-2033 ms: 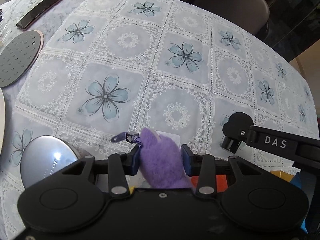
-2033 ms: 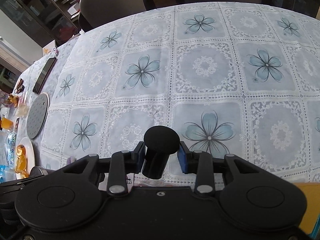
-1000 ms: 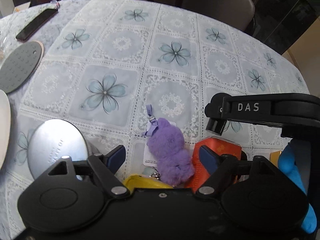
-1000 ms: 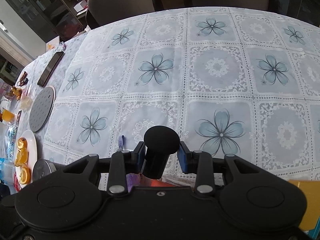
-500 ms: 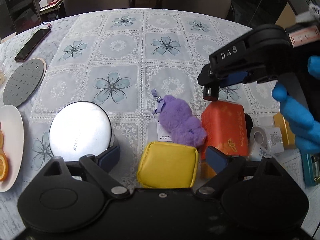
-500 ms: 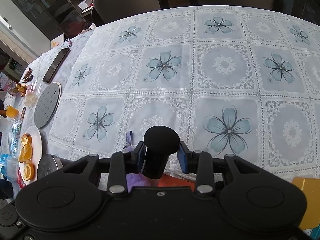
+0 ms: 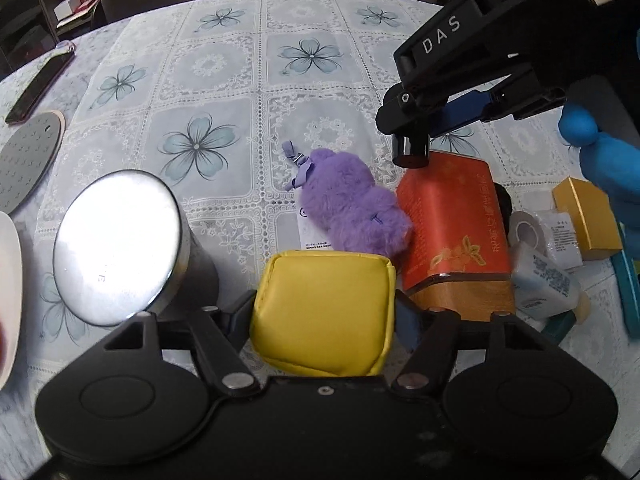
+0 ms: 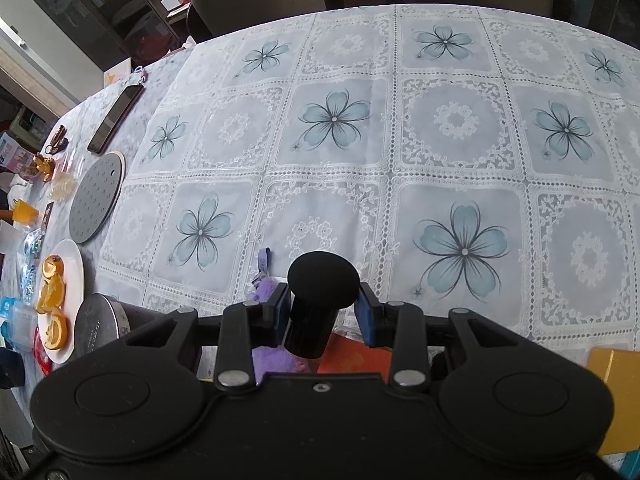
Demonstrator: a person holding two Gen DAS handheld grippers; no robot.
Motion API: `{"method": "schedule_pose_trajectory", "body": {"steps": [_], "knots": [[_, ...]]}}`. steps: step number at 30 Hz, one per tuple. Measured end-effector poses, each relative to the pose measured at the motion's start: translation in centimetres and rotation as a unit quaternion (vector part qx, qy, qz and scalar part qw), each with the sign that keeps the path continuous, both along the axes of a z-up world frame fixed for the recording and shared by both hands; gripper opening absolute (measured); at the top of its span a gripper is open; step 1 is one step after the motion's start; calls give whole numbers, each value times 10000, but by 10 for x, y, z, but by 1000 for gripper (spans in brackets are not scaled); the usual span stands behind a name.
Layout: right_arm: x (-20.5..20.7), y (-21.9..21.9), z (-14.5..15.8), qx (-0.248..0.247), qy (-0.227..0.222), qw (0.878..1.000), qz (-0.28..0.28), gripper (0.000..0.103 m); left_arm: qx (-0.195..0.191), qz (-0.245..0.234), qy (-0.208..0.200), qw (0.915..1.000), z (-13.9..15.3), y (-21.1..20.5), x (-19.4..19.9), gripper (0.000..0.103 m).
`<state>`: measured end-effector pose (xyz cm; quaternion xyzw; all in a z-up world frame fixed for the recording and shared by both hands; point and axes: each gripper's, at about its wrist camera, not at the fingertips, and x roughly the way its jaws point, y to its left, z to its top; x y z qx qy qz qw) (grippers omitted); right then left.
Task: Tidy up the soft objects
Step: 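Grasp the yellow leather pouch with the left tool while the right tool holds the sponge stick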
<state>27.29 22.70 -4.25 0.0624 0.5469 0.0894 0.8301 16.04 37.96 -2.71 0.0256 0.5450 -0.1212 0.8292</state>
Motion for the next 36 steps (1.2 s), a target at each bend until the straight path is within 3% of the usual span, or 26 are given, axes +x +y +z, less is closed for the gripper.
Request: {"method": "schedule_pose_trajectory", "body": {"steps": [10, 17, 25, 36], "knots": [[-14, 17, 3, -86, 1, 9995, 302, 37, -243, 503, 101, 9984, 16, 18, -9, 64], [-39, 36, 1, -128, 104, 9975, 690, 37, -341, 816, 104, 9960, 30, 29, -44, 64], [-79, 43, -5, -148, 254, 9934, 1106, 37, -400, 1016, 175, 9939, 27, 43, -83, 64], [-95, 39, 5, 16, 162, 9939, 1095, 37, -379, 1185, 132, 9921, 30, 50, -94, 64]]}}
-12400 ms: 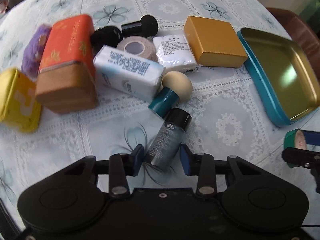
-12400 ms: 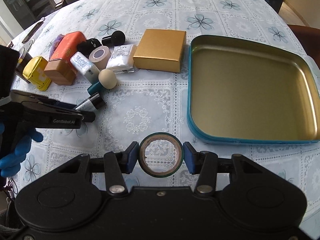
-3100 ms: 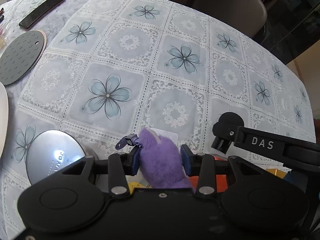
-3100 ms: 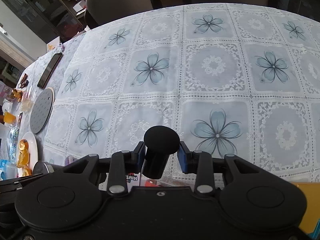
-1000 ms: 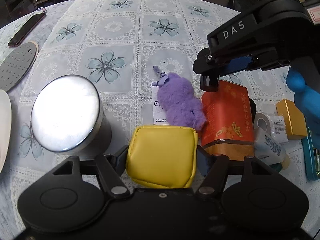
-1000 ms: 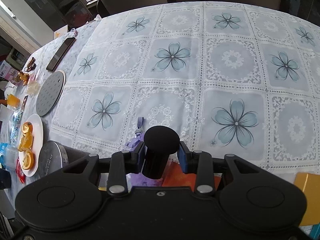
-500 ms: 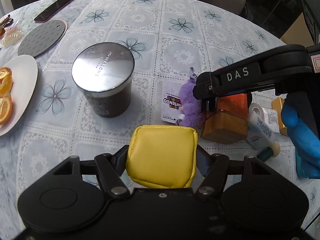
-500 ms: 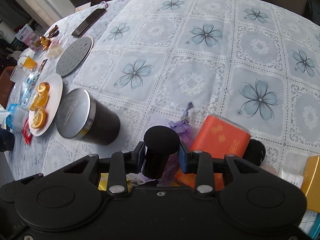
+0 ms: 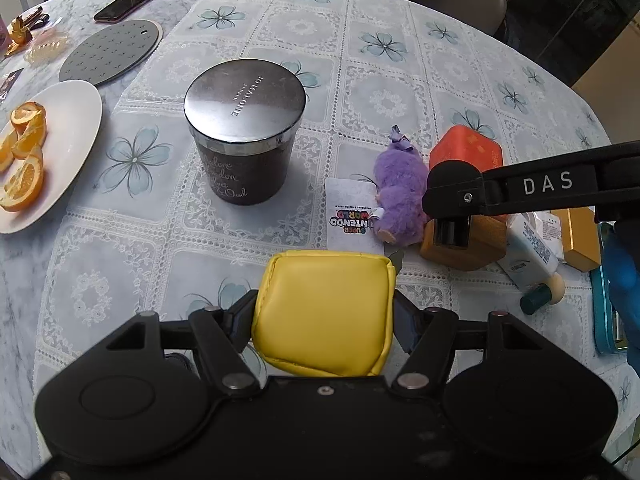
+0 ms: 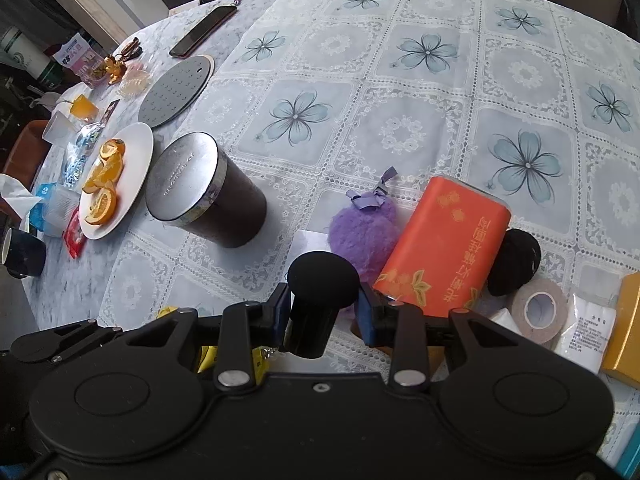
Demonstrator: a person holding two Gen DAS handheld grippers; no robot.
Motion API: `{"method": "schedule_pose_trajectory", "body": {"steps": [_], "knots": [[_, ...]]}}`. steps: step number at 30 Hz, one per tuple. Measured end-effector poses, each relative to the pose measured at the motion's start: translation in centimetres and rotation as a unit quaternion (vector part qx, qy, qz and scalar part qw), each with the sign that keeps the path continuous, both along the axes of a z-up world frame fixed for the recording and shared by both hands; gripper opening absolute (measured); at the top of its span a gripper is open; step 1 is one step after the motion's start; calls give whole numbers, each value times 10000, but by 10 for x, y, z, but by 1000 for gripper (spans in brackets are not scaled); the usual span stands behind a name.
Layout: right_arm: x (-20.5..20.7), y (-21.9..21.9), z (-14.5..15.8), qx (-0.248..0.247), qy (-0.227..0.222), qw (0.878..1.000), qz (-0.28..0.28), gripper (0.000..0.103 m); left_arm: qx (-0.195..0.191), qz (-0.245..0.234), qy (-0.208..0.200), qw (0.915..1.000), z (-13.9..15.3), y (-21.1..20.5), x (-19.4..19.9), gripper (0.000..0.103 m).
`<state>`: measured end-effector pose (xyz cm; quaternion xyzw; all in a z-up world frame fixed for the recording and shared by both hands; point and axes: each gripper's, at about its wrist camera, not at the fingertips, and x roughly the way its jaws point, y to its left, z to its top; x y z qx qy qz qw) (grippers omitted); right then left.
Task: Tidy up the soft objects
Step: 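Grasp the yellow leather pouch with the left tool while the right tool holds the sponge stick, then carry the yellow pouch with the left tool while the right tool carries the sponge stick to the gold tray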
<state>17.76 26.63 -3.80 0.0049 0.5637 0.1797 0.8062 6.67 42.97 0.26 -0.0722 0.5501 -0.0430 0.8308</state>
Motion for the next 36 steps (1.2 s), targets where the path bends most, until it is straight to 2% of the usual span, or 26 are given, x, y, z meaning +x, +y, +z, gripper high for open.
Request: {"method": "schedule_pose_trajectory", "body": {"steps": [5, 18, 29, 36], "knots": [[-9, -1, -4, 16, 75, 10000, 6, 37, 81, 18, 1, 10000, 2, -2, -8, 64], [-34, -20, -15, 30, 376, 9992, -122, 37, -55, -156, 101, 9998, 16, -18, -47, 64], [-60, -53, -28, -57, 647, 9973, -344, 37, -95, -544, 371, 9978, 16, -59, -63, 64], [-81, -102, -20, 38, 612, 9954, -735, 37, -126, -857, 306, 9958, 29, -104, -68, 64]]}}
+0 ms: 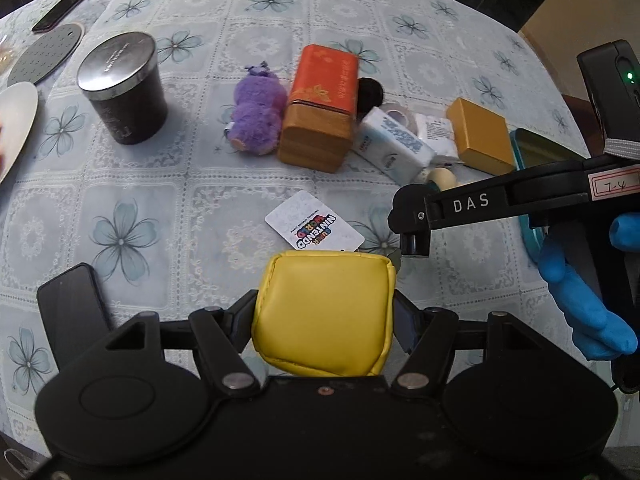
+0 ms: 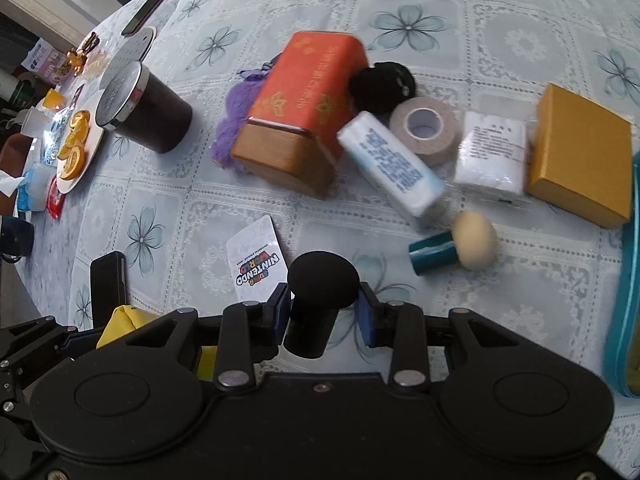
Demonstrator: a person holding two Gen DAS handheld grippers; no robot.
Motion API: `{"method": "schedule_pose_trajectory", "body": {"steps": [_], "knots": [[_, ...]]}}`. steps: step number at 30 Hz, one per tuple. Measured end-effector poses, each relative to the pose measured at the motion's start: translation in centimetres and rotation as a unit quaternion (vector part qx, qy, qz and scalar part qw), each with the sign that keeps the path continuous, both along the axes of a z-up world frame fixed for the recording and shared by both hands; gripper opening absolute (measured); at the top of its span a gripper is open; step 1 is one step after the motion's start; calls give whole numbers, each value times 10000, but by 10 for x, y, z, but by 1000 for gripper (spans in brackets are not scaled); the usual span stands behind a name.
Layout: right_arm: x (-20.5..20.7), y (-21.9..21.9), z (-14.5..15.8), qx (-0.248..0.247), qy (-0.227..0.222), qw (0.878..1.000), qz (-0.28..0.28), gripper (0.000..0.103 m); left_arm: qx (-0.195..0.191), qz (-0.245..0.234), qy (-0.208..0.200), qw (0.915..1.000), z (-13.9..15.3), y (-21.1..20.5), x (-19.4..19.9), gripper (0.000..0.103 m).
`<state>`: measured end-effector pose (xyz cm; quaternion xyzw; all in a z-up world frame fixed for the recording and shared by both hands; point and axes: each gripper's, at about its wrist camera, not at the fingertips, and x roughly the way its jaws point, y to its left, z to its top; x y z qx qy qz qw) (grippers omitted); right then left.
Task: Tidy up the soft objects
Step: 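Carry the yellow pouch with the left tool while the right tool carries the sponge stick to the gold tray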
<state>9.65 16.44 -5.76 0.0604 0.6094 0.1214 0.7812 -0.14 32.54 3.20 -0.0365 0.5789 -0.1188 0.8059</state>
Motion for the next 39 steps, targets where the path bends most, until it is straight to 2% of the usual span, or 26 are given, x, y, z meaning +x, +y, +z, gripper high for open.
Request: {"method": "schedule_pose_trajectory", "body": {"steps": [10, 15, 22, 29, 39], "knots": [[-39, -116, 40, 67, -481, 9931, -1067, 37, 73, -699, -355, 9969, 30, -102, 2, 64], [-59, -180, 60, -166, -726, 9834, -1655, 37, 49, -1022, -377, 9940, 40, -166, 16, 64], [-78, -261, 64, -371, -765, 9687, -2333, 37, 268, -1374, -487, 9890, 35, -265, 32, 64], [-87, -315, 63, -617, -781, 9615, -2563, 37, 324, -1430, -367, 9885, 18, -336, 50, 64], [-88, -358, 63, -651, -813, 9609, -2565, 37, 501, -1183, -215, 9915, -4, -382, 71, 65]]}}
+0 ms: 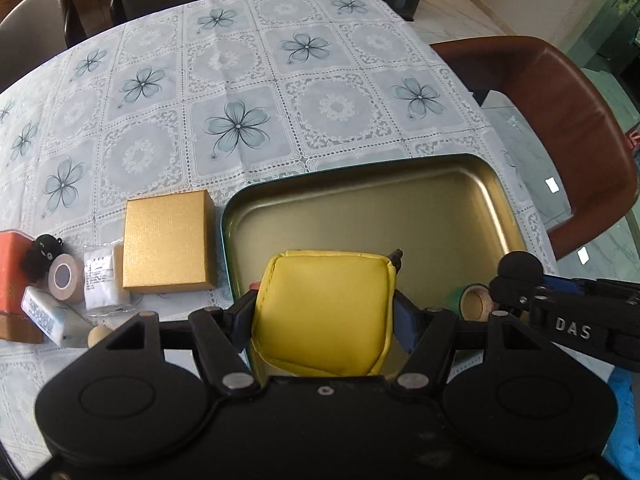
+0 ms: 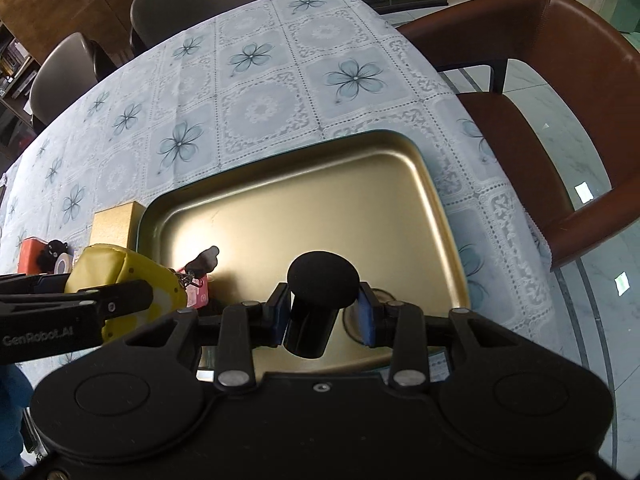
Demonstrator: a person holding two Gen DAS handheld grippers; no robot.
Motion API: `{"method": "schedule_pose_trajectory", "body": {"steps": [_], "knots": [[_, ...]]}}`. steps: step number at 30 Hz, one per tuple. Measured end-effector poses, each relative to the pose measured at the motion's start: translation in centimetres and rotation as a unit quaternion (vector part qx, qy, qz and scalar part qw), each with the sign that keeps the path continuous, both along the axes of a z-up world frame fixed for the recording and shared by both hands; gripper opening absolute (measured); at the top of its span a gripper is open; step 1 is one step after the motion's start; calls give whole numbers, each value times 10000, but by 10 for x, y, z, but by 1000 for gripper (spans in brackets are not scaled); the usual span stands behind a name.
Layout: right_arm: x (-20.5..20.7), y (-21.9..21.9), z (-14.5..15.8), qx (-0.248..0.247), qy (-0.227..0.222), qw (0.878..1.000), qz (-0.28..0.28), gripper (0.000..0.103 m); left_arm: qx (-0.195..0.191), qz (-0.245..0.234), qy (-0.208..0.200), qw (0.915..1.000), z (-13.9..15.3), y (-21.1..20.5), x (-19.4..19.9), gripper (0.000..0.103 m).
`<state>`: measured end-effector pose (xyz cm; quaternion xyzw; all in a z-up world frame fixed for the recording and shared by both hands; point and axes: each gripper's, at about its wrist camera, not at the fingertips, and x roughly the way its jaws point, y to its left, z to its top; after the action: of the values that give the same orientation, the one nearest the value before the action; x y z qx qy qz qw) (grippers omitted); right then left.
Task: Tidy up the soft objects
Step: 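Carry the yellow pouch with the left tool while the right tool carries the sponge stick to the gold tray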
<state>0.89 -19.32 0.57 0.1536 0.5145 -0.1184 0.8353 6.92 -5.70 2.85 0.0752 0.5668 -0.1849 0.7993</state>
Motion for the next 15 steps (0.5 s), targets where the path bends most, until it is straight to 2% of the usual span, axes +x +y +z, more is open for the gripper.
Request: {"method": "schedule_pose_trajectory", "body": {"steps": [11, 15], "knots": [[21, -13, 4, -167, -129, 9997, 154, 38, 192, 417, 34, 9989, -12, -18, 29, 66], [28, -17, 4, -33, -226, 9996, 169, 41, 227, 499, 83, 9985, -17, -20, 33, 69]]}}
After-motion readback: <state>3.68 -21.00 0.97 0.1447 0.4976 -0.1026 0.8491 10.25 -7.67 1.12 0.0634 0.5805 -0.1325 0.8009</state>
